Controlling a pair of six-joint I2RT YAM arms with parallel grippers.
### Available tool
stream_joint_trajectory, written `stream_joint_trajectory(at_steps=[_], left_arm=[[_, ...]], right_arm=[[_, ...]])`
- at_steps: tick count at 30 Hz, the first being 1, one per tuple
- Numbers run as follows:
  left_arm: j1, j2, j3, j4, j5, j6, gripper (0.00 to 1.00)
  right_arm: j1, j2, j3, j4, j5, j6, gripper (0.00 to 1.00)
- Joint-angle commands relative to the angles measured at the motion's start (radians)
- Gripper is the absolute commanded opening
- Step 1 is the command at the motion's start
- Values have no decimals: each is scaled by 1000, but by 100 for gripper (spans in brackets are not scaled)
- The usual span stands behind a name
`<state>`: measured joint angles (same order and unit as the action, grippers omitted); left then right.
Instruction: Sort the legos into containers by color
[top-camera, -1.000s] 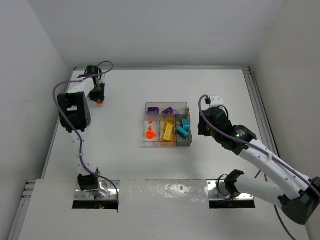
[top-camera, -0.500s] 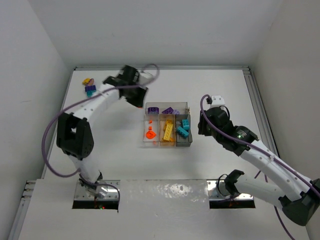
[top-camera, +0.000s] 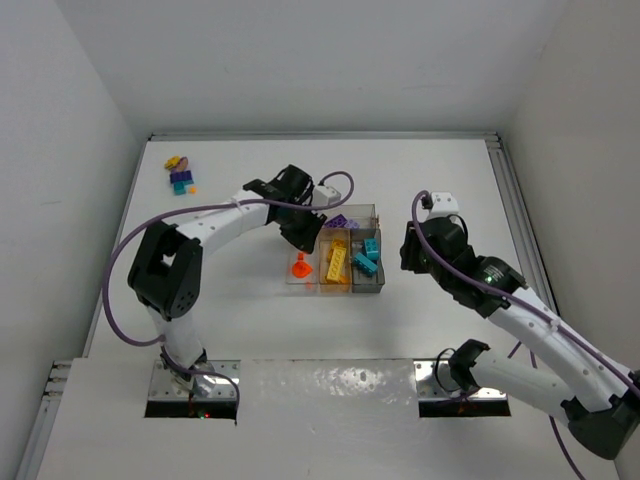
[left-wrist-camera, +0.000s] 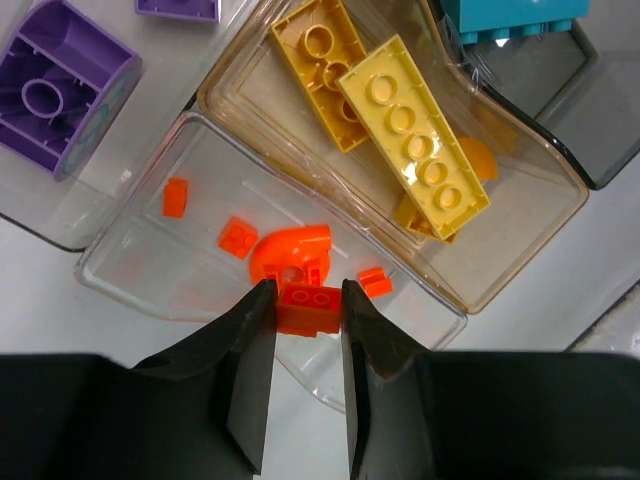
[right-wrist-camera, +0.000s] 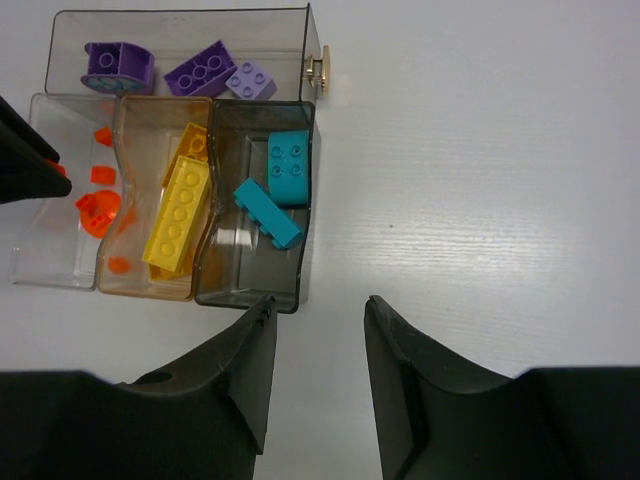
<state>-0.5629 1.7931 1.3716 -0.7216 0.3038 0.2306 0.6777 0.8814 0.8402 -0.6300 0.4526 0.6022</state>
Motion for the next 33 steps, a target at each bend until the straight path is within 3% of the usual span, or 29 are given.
stream_joint_trajectory(at_steps=[1, 5, 10, 13, 15, 16, 17, 19, 22, 24, 27, 33], left_arm=[[-8, -32, -35, 66, -18, -1, 14], [-6, -29, -14, 38, -83, 13, 50], [18, -37, 110, -62, -161, 27, 72], [66, -41, 190, -114, -180, 18, 73], [165, -43, 286, -137, -170, -14, 70], [273, -32, 373, -147, -160, -42, 64], [334, -18, 374, -147, -160, -56, 60], [443, 29, 530, -171, -196, -83, 51], [617, 162, 746, -232, -345, -103, 44], [658, 248, 817, -233, -428, -94, 47], [719, 331, 836, -201, -460, -85, 63], [804, 477, 865, -142, -419, -100, 64]], right_arm=[[5, -22, 39, 0, 32, 19, 40], [5, -13, 51, 0, 23, 10, 40], [5, 1, 59, 13, 3, -4, 40], [5, -2, 45, 32, -2, -5, 40], [5, -10, 34, 42, -8, -7, 40], [5, -13, 30, 50, -17, -7, 40], [5, -13, 25, 50, -18, -7, 40], [5, -18, 11, 58, -25, -5, 40], [5, -15, -15, 88, -38, 2, 40], [5, -6, -20, 102, -45, 2, 40], [5, 27, -10, 102, -51, -8, 40], [5, 100, 23, 102, -63, -32, 40]])
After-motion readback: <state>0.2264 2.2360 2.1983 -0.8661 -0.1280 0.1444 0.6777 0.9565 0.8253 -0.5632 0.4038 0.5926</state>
